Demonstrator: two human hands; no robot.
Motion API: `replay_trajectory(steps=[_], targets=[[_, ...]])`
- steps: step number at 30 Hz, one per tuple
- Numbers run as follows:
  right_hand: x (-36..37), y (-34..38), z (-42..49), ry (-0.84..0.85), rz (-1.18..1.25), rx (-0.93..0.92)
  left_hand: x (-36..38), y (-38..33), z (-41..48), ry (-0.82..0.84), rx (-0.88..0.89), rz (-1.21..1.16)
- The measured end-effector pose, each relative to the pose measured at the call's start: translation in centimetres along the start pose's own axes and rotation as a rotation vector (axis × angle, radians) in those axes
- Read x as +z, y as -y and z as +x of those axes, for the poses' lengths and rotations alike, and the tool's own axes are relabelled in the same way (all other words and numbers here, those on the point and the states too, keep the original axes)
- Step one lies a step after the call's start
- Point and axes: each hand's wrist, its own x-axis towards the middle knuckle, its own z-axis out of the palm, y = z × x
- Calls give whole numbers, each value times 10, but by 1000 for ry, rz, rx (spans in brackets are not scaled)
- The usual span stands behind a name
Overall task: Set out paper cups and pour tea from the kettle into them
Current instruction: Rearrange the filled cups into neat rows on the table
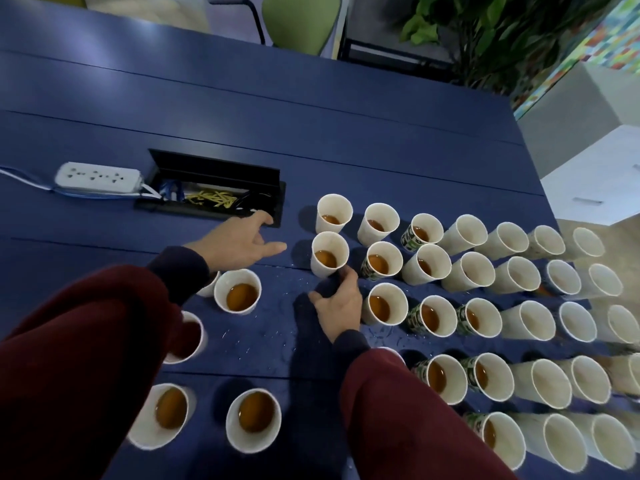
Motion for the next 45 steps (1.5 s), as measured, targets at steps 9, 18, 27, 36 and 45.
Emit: replay_trajectory(steps=[9, 18, 27, 36, 45], targets=[[-1, -10, -51, 91, -73, 18, 28, 5, -53, 59, 88, 483], [-6, -13, -69, 142, -105, -32, 47, 10, -62, -17, 146, 674], [1, -9, -79, 281, -113, -141, 51, -18, -71, -76, 245, 451], [7, -10, -83, -12, 49, -307, 67, -62, -78, -133, 302, 195], [5, -17, -54, -215, 58, -243, 37, -1, -71, -543, -155, 67]])
